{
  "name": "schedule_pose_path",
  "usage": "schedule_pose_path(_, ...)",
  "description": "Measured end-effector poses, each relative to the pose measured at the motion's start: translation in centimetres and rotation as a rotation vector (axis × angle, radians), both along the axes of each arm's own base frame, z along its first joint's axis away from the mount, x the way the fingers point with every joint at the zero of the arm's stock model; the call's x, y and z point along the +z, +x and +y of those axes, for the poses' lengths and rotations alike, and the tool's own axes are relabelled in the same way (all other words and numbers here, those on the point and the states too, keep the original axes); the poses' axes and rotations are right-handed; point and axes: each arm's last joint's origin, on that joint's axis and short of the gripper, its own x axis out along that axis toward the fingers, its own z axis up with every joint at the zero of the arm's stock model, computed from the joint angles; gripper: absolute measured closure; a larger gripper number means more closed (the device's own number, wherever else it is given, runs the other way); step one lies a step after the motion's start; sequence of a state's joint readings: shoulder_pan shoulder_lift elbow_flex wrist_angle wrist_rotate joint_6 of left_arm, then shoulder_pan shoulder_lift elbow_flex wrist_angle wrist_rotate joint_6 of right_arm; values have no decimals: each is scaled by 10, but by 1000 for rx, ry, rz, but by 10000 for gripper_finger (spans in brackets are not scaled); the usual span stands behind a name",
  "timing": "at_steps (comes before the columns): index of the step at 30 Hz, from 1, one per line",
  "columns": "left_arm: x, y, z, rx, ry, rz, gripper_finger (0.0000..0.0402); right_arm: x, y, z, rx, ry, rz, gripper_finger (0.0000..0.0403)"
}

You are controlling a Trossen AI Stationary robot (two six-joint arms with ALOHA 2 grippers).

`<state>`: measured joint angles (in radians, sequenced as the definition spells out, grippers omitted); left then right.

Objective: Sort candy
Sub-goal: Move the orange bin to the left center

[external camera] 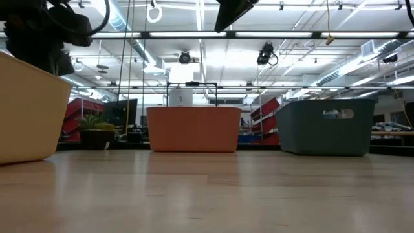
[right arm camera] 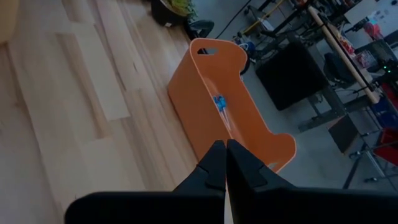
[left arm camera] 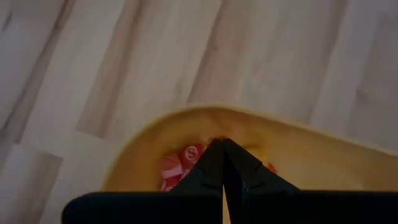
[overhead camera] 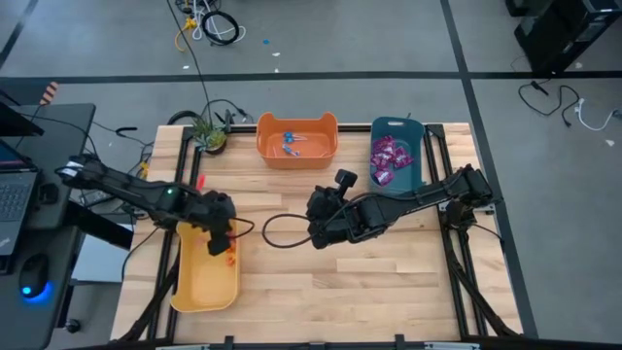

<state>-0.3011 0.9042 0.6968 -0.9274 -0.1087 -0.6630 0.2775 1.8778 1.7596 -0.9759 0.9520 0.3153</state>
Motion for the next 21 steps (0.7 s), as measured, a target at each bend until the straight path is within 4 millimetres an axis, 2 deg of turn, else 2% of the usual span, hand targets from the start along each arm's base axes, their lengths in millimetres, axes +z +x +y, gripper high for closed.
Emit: schedule_pose_path(21,-3,7,20,62,132,15,401,0,0,0,1,-1,0,402)
